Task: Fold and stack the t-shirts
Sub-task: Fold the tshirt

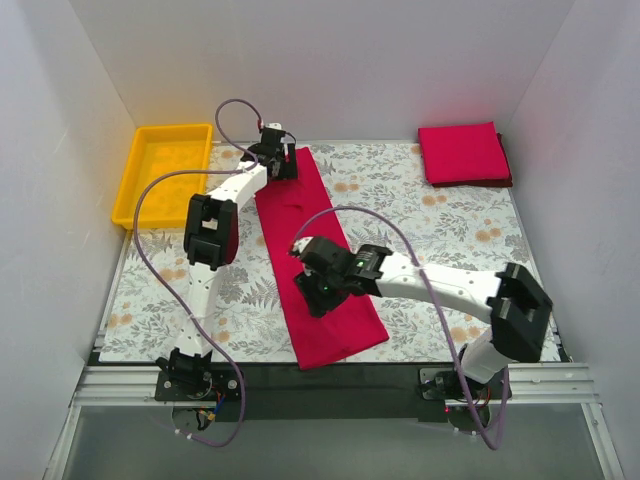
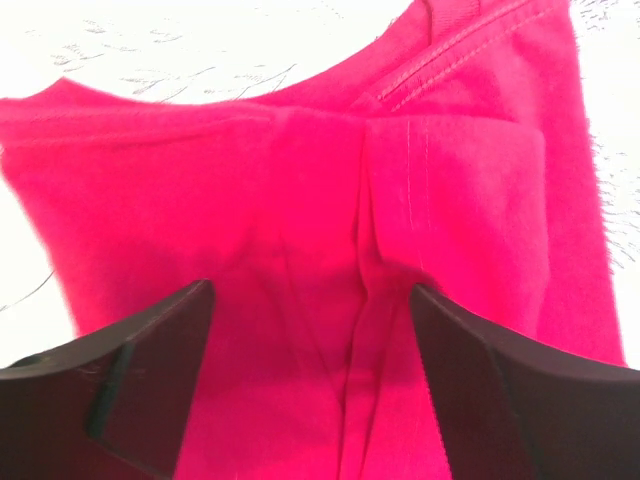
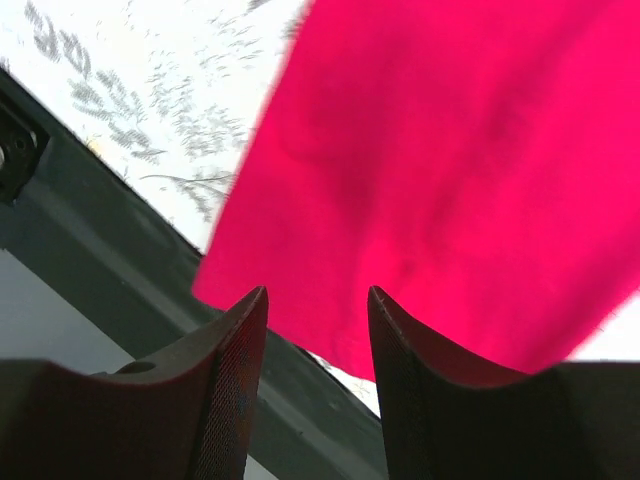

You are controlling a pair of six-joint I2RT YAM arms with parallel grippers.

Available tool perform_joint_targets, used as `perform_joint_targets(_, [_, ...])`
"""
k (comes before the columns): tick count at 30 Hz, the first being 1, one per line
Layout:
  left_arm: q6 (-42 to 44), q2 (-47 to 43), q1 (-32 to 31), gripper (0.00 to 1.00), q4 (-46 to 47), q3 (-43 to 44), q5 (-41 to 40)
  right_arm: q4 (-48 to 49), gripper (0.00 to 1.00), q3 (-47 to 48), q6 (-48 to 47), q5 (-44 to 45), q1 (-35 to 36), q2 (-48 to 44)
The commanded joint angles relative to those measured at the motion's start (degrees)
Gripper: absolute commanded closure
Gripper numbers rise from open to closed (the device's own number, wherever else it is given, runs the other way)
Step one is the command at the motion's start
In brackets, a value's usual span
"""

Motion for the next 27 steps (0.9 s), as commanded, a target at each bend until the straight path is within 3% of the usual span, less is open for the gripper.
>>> perform_joint_targets(1, [-2.77, -11.54, 0.21, 0.20, 1.33, -1.98, -0.33, -1.29, 0.48, -7.53, 2.98, 3.23, -4.31, -7.40])
perform_joint_targets(11, [-11.37, -30.78, -2.69, 0.18, -2.87, -18.13, 0.38, -0.33, 0.50, -24.15, 2.72, 3.49, -15.30, -24.19])
perform_joint_targets(17, [-18.67, -40.46, -7.52, 0.30, -5.26, -32.80, 1.78, -0.24, 0.51, -28.82, 2.11, 2.78, -18.37, -29.12])
perform_joint_targets(22, [-21.57, -40.21, -11.39, 0.42, -5.00, -38.19, 1.61, 0.02, 0.51, -30.67, 1.58, 2.17, -18.91, -30.89])
perform_joint_targets(27, [-21.76, -35.21, -11.57, 0.45, -3.15, -39.51, 0.21, 0.99, 0.52, -32.52, 1.76, 1.03, -19.08, -30.80])
